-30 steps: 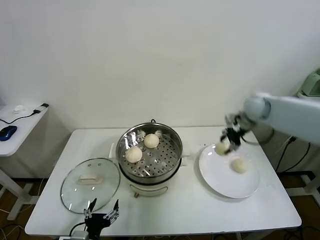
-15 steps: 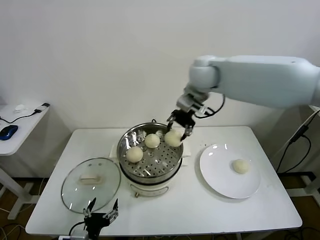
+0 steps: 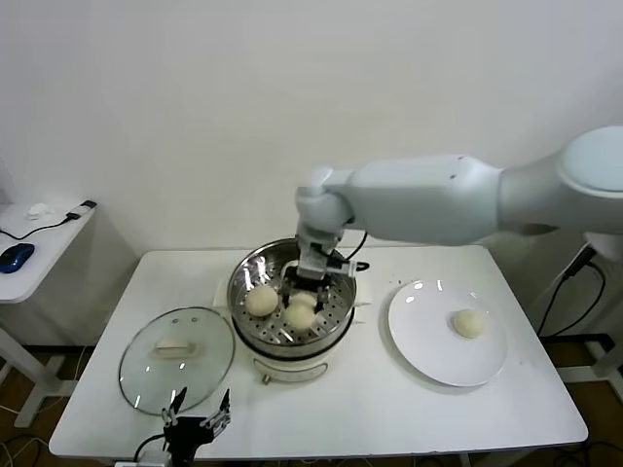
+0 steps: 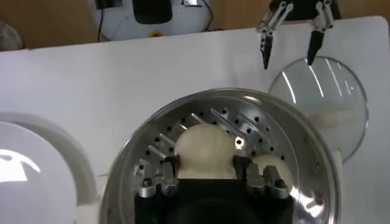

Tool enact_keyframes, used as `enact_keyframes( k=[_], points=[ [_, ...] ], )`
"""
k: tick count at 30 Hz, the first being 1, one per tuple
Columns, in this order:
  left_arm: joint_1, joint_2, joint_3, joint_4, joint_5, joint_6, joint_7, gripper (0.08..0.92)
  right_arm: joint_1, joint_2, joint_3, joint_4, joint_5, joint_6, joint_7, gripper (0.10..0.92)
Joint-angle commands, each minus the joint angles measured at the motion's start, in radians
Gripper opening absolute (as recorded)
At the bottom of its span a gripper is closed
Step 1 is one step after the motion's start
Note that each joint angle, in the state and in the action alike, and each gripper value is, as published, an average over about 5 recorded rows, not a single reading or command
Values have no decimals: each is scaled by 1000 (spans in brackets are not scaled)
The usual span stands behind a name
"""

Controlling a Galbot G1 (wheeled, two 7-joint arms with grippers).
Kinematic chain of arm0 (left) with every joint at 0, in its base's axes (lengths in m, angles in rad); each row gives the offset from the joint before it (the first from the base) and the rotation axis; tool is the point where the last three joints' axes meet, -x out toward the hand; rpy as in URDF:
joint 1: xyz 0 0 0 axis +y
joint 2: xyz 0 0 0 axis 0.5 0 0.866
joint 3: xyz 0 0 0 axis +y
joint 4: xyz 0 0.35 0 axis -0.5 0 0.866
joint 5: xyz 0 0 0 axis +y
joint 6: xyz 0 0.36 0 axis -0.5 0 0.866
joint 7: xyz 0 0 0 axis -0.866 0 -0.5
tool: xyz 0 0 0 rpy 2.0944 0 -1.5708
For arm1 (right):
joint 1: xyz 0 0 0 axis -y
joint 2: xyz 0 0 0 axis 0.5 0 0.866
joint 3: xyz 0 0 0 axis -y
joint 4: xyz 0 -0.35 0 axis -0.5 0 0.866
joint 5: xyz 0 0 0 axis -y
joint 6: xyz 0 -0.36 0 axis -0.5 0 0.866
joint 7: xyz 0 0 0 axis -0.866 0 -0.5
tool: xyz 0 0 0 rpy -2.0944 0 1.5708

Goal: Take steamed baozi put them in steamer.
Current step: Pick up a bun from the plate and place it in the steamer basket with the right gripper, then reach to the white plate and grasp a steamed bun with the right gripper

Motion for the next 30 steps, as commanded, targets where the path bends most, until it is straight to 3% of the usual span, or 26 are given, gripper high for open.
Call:
enact_keyframes(
  k=[1,10,17,23,30],
  points=[
    [0,-1,0,0,-1,-1,-1,823,-113,83,11,-76,-103,47,43,602],
    [4,-1,0,0,-2,-7,-3,823,-125,97,14,-102,-108,36,45,623],
    [7,-3,1,-3,-3,-10,-4,823,-58,73,18,-83,-39,42,-9,790],
    [9,-3,3,-5,-3,-13,-4,823,91,-8,-21,-86,143,57,-122,822],
    [12,-4,3,-13,-3,-13,-3,823,204,-196,-91,-248,353,-37,-157,823]
  ],
)
